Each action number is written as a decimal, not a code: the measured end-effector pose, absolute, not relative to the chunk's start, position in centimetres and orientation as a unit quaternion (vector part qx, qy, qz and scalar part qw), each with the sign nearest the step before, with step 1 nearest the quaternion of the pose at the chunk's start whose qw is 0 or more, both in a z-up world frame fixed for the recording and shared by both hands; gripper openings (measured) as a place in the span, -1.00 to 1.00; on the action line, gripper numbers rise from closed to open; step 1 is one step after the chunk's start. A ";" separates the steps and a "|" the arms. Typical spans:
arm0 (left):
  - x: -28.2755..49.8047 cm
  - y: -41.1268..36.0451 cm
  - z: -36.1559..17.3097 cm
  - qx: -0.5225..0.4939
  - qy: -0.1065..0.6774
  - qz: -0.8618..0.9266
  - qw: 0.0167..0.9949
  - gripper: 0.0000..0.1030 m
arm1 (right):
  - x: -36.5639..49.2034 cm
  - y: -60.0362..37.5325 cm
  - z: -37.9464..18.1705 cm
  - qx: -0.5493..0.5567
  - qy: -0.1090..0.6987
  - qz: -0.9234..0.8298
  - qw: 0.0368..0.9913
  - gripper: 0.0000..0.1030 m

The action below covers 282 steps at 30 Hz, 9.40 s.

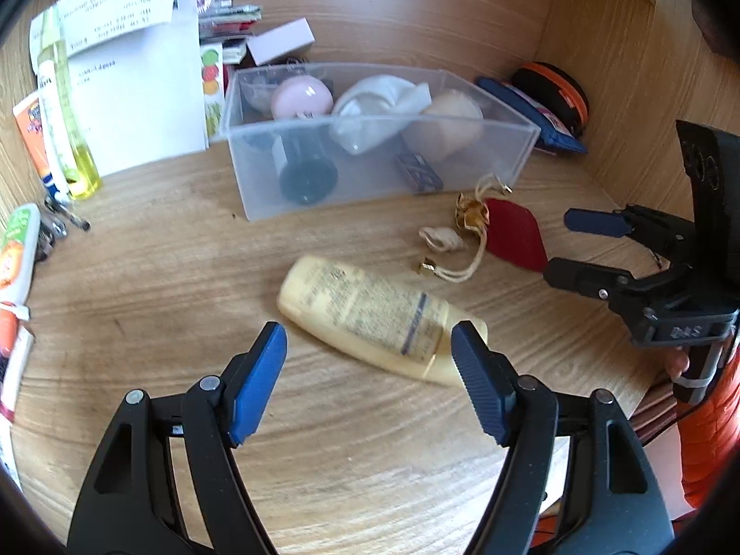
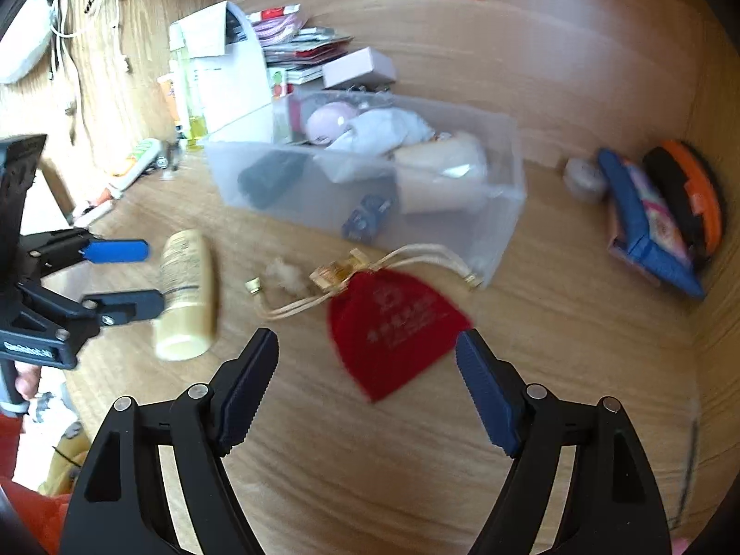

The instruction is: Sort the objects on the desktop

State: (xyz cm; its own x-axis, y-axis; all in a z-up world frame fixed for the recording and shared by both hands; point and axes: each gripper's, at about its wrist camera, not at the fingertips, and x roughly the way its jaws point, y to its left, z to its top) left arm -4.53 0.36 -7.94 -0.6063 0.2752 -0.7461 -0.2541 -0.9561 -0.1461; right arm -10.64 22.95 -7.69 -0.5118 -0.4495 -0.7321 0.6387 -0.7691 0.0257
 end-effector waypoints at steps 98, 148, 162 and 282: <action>-19.8 -0.8 -1.3 -0.383 -0.037 0.900 0.206 0.05 | -17.4 12.7 -3.6 0.285 0.204 -0.853 0.385 -0.36; -11.9 6.3 -7.6 -0.437 0.076 0.875 0.192 0.30 | -15.6 22.1 -11.0 0.397 0.202 -0.828 0.341 0.35; -12.5 6.8 -8.5 -0.440 0.093 0.873 0.187 0.03 | -15.4 21.4 -11.1 0.387 0.206 -0.821 0.366 0.00; -16.6 0.4 -0.8 -0.320 0.074 0.934 0.137 0.20 | -19.8 15.1 -2.7 0.288 0.215 -0.880 0.310 0.47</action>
State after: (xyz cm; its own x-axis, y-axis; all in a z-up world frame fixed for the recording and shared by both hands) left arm -16.61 0.38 -0.79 -0.7574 0.2081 -0.6189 -0.3029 -0.9517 0.0507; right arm -19.84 15.10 -2.75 -0.6421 -0.4209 -0.6407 0.6689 -0.7159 -0.2001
